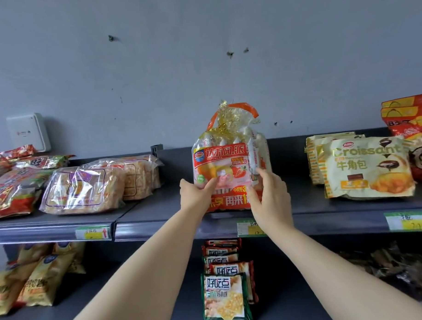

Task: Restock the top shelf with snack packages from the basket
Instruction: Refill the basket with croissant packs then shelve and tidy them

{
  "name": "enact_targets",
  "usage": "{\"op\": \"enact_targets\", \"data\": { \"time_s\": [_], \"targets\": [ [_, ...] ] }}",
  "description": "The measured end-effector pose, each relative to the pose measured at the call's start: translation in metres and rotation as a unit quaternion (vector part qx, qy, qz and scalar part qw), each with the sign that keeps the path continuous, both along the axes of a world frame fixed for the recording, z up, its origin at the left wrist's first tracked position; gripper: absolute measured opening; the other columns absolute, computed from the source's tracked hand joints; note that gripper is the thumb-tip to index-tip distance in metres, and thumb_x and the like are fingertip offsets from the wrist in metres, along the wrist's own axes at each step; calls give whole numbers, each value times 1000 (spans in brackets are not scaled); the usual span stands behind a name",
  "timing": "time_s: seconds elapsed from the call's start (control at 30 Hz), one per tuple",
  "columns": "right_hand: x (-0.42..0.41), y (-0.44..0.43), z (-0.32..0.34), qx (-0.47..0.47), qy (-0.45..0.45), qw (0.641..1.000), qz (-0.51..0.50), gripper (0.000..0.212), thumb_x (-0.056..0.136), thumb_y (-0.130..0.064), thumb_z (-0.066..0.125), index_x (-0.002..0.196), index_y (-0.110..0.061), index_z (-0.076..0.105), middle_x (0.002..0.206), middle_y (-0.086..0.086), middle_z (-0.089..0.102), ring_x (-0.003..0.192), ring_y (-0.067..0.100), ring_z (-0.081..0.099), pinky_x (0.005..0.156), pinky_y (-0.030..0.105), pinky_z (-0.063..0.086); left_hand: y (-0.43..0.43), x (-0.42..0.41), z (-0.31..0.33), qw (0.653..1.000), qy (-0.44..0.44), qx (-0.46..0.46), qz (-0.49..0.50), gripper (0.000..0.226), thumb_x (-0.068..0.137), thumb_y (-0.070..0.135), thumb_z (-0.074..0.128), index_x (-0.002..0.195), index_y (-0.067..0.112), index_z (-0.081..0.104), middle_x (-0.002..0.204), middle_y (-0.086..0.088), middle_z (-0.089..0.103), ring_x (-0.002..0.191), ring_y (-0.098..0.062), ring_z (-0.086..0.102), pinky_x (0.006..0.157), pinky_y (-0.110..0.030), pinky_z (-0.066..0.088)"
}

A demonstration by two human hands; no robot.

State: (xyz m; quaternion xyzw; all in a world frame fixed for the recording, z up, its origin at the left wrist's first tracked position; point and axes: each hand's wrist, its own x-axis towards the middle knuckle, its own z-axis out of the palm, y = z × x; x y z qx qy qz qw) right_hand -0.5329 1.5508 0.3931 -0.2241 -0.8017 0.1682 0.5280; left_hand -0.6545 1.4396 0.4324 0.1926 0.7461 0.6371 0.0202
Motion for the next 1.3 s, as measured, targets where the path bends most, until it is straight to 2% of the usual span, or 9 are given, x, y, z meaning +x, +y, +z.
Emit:
{"op": "enact_targets", "data": {
  "time_s": [0.17, 0.23, 0.3, 0.4, 0.63, 0.8, 1.03, 1.17, 1.3],
  "targets": [
    [0, -3, -5, 69, -42, 997, -15, 51, 90, -21, 62, 139, -16, 45, 150, 6, 37, 135, 27, 38, 104, 48, 39, -15, 2, 0, 993, 67, -82, 44, 48, 97, 41, 54, 137, 17, 46, 131, -6, 58, 108, -23, 59, 77, -35, 53],
    [1, -7, -7, 92, -61, 994, -7, 54, 87, -14, 63, 138, -15, 46, 151, 9, 36, 139, 28, 34, 107, 49, 36, -21, 4, -1, 983, 94, -136, 79, 46, 100, 32, 48, 143, 19, 42, 142, -7, 49, 125, -28, 48, 92, -45, 52],
    [0, -14, -8, 107, -72, 992, 6, 55, 87, -13, 64, 138, -14, 46, 151, 11, 36, 142, 30, 31, 109, 51, 34, -28, 8, -4, 974, 112, -168, 104, 49, 101, 24, 44, 148, 18, 34, 151, -6, 38, 136, -29, 35, 102, -46, 44],
    [-3, -28, -9, 124, -76, 989, 30, 54, 87, -12, 63, 138, -16, 46, 151, 12, 36, 143, 32, 28, 113, 51, 28, -44, 14, -8, 969, 118, -184, 116, 50, 102, 22, 44, 150, 17, 31, 154, -7, 34, 139, -29, 29, 104, -43, 39],
    [-24, -96, -18, 135, -151, 977, 72, 60, 90, -14, 57, 146, -16, 36, 159, 9, 22, 149, 25, 12, 120, 43, 15, -127, 4, -18, 945, 112, -299, 74, 50, 101, 22, 39, 150, 21, 33, 146, -9, 44, 131, -33, 41, 100, -43, 46],
    [-54, -181, -18, 132, -190, 968, 101, 64, 92, -14, 54, 150, -19, 28, 162, 6, 13, 150, 22, 5, 120, 38, 12, -222, -16, -13, 949, 104, -284, 93, 47, 102, 26, 45, 147, 21, 37, 137, -8, 51, 111, -27, 57, 75, -33, 49],
    [-116, -350, -18, 113, -232, 951, 168, 62, 92, -18, 54, 149, -21, 28, 162, 5, 10, 150, 21, 3, 120, 40, 14, -392, -47, -10, 946, 105, -270, 144, 36, 100, 23, 49, 134, 14, 54, 131, -8, 58, 113, -27, 58, 95, -35, 49],
    [-147, -432, -19, 85, -252, 945, 193, 62, 92, -18, 51, 150, -22, 28, 162, 5, 12, 150, 21, 5, 119, 37, 14, -480, -58, -9, 935, 112, -294, 163, 29, 98, 16, 48, 124, 12, 61, 119, -8, 63, 89, -22, 59, 76, -28, 48],
    [-171, -494, -10, 100, -278, 934, 201, 60, 91, -19, 52, 147, -23, 31, 161, 6, 15, 150, 23, 7, 117, 39, 20, -543, -74, -6, 924, 116, -319, 176, 27, 98, 16, 48, 120, 11, 62, 110, -7, 63, 91, -24, 58, 77, -29, 48]
  ]
}}
